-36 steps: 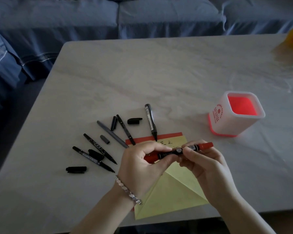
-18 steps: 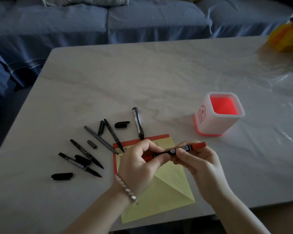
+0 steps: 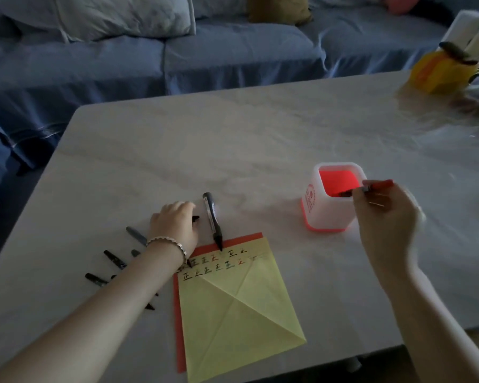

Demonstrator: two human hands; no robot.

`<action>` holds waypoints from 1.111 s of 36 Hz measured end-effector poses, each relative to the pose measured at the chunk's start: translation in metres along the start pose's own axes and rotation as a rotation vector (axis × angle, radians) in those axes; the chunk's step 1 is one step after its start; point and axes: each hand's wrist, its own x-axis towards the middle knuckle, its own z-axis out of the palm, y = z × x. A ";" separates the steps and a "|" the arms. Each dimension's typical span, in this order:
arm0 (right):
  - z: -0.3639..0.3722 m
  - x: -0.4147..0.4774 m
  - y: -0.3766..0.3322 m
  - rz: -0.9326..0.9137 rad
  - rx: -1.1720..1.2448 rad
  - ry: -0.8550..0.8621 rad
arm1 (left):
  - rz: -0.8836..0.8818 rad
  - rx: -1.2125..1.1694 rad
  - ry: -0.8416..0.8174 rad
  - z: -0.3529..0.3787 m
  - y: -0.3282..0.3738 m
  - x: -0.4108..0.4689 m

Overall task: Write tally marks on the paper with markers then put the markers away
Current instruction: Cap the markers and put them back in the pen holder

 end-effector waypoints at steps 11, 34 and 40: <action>-0.006 -0.030 0.000 0.128 0.050 -0.130 | -0.021 0.004 -0.008 0.008 -0.006 0.009; 0.161 -0.071 -0.079 -0.009 -0.368 -0.982 | -0.141 -0.690 0.194 -0.020 -0.057 -0.110; 0.143 -0.069 -0.076 0.219 -0.100 -0.999 | -0.130 -0.769 0.170 -0.013 -0.050 -0.110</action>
